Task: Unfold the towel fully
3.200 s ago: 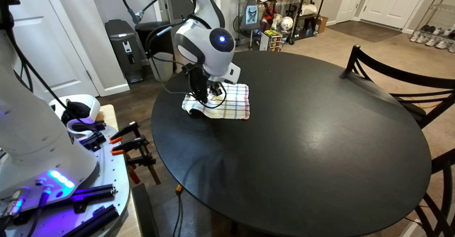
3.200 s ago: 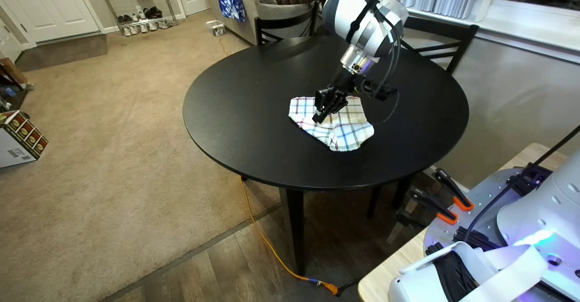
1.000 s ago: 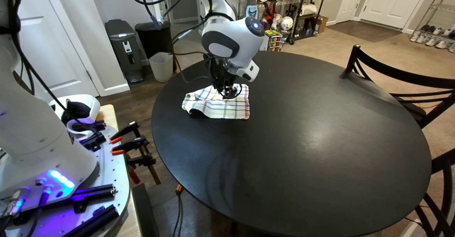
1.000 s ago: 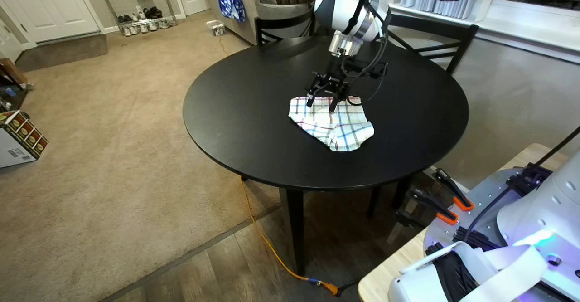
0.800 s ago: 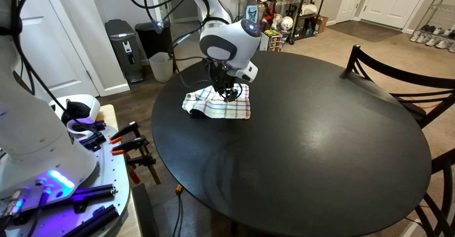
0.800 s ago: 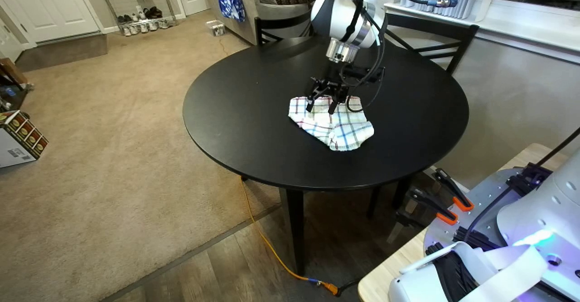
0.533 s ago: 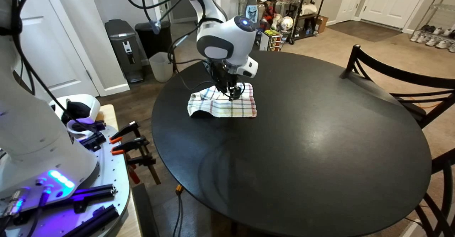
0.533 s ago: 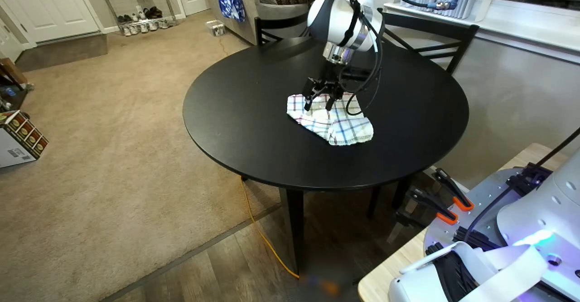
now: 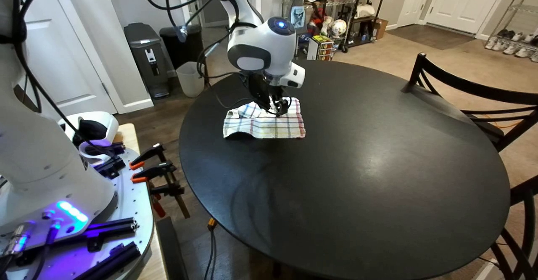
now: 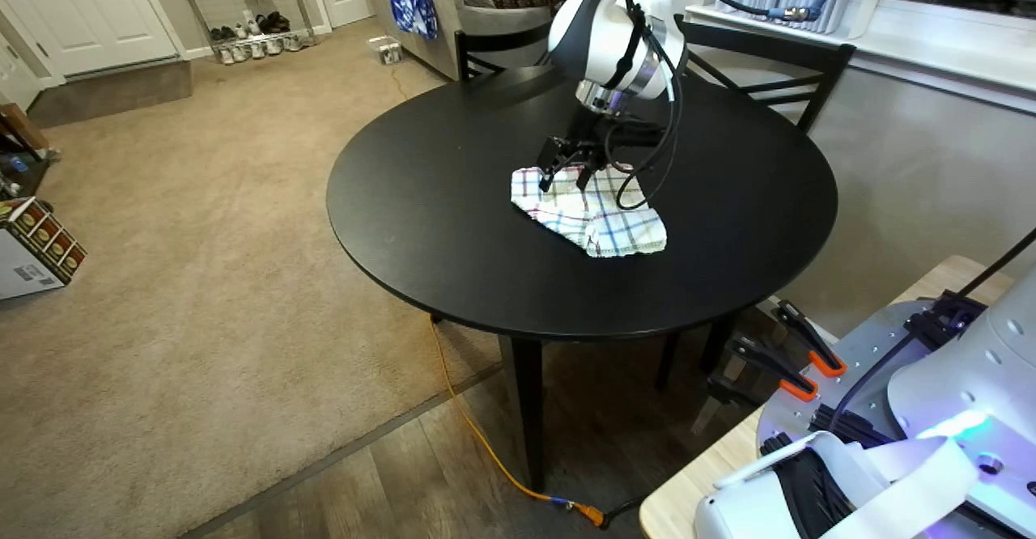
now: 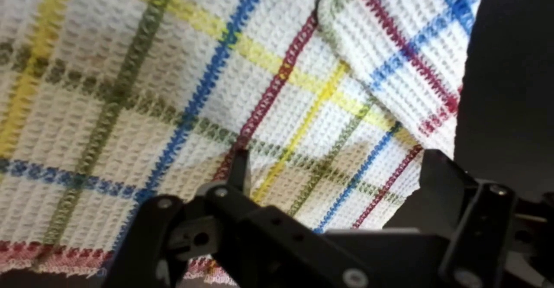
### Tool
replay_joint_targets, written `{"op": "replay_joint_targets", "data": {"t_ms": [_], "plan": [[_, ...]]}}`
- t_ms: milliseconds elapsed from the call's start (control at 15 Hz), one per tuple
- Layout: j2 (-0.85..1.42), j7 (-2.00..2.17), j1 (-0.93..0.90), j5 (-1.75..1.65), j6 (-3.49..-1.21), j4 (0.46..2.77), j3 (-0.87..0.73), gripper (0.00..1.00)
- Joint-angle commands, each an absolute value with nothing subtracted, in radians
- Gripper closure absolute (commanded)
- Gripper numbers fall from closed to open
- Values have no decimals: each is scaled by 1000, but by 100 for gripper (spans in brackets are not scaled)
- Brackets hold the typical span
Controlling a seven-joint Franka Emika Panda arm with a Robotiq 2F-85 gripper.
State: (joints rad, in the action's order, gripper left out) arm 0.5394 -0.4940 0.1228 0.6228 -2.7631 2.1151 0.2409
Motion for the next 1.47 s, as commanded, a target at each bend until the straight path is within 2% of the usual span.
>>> {"op": "replay_joint_targets", "data": {"t_ms": [0,600,1400], "plan": [[513,-535,194,620,-2805,2156,298,0],[472,-527,237,622,-2769,2192,335,0],[550,-495,199,584,-2777,2130,315,0]]}}
